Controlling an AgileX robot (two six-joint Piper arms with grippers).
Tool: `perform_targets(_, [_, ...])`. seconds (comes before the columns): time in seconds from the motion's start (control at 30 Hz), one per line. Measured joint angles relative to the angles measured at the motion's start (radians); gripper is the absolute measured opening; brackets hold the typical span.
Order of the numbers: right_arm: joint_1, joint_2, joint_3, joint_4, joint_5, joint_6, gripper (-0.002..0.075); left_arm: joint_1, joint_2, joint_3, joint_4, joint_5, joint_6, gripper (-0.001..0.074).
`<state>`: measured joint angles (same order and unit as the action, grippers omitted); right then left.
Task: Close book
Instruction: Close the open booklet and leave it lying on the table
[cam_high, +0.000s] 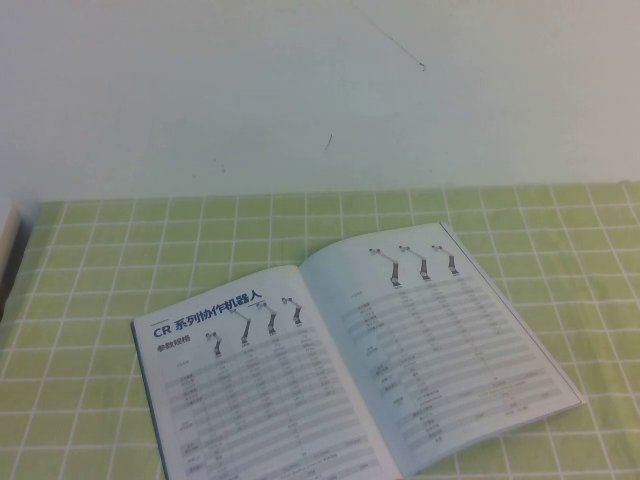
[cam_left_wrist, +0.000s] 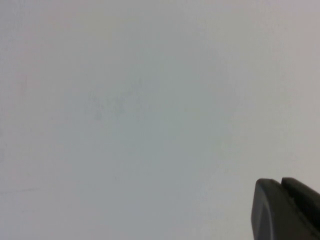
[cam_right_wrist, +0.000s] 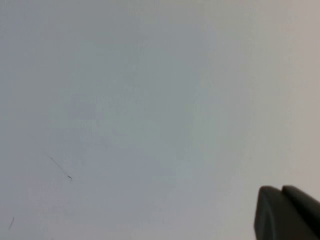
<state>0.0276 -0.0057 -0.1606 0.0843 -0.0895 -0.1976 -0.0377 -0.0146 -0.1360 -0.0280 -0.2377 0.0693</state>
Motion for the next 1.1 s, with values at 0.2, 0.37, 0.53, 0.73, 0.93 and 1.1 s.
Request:
perform_targets(0.2, [0.0, 0.182, -0.25, 0.002, 0.206, 0.002, -0.0003, 0.0, 0.083, -0.216, -0.071, 0.293, -0.082, -0.0004])
perform_targets(0.37, [0.0, 0.467, -0.464, 0.021, 0.39, 0.001, -0.0003, 0.0, 0.21, -0.266, -0.171, 0.368, -0.164, -0.0004])
perform_targets(0.53, [0.0, 0.777, -0.658, 0.222, 0.621, -0.208, -0.0003, 0.0, 0.34, -0.266, -0.227, 0.404, -0.186, -0.0004])
perform_targets(0.73, [0.003, 1.143, -0.801, 0.587, 0.817, -0.624, -0.0003, 0.0, 0.529, -0.288, -0.264, 0.543, -0.176, -0.0004])
perform_targets(0.93, [0.1, 1.512, -0.871, 0.691, 0.797, -0.79, -0.0003, -0.004, 0.804, -0.336, -0.491, 0.698, 0.071, -0.0004])
perform_targets(1.1, [0.241, 1.847, -0.996, 0.613, 0.793, -0.762, -0.0003, -0.02, 1.058, -0.357, -0.644, 0.721, 0.259, -0.0004])
